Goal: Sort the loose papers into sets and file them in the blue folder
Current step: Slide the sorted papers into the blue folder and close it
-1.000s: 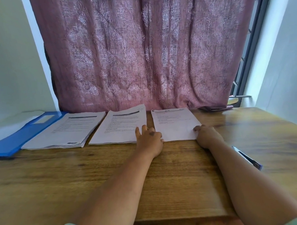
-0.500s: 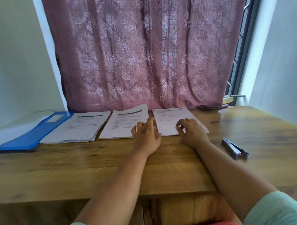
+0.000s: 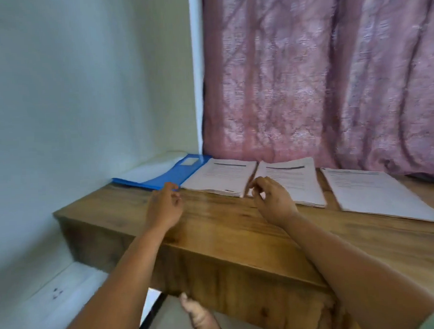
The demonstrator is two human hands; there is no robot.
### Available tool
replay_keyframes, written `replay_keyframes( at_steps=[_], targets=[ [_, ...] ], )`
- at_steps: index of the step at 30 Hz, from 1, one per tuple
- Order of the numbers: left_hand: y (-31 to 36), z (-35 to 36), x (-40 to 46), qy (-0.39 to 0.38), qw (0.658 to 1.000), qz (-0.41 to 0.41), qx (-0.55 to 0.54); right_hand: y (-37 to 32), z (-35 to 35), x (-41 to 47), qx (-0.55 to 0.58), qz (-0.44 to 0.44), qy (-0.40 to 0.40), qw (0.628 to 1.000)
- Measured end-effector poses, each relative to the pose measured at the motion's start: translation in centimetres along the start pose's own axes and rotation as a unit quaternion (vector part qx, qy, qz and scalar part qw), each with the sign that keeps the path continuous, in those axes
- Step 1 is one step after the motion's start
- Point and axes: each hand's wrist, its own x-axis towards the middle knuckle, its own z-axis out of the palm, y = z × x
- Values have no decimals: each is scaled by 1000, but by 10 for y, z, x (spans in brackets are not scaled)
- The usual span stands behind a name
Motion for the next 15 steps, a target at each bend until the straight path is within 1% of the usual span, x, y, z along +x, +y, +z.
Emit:
replay_keyframes(
  at_steps=[2, 4, 7, 9, 12, 15],
  targets=[
    [-32, -14, 7, -13, 999, -17, 50, -31, 31, 16, -8, -21, -92, 996],
    [-53, -18, 16, -34, 996, -33, 77, -55, 59, 32, -35, -47, -176, 983],
    [-65, -11, 33, -60, 995, -16, 82, -72, 94, 51, -69, -72, -241, 965],
    [-68, -6, 47, -67, 993, 13, 94, -73, 106, 60, -85, -87, -245, 962],
    [-73, 1, 68, -76, 988, 55, 121, -72, 113, 70, -100, -97, -216, 966],
    [-80, 8, 85, -85, 977, 107, 164, -79, 119, 81, -141, -103, -201, 964]
  ],
)
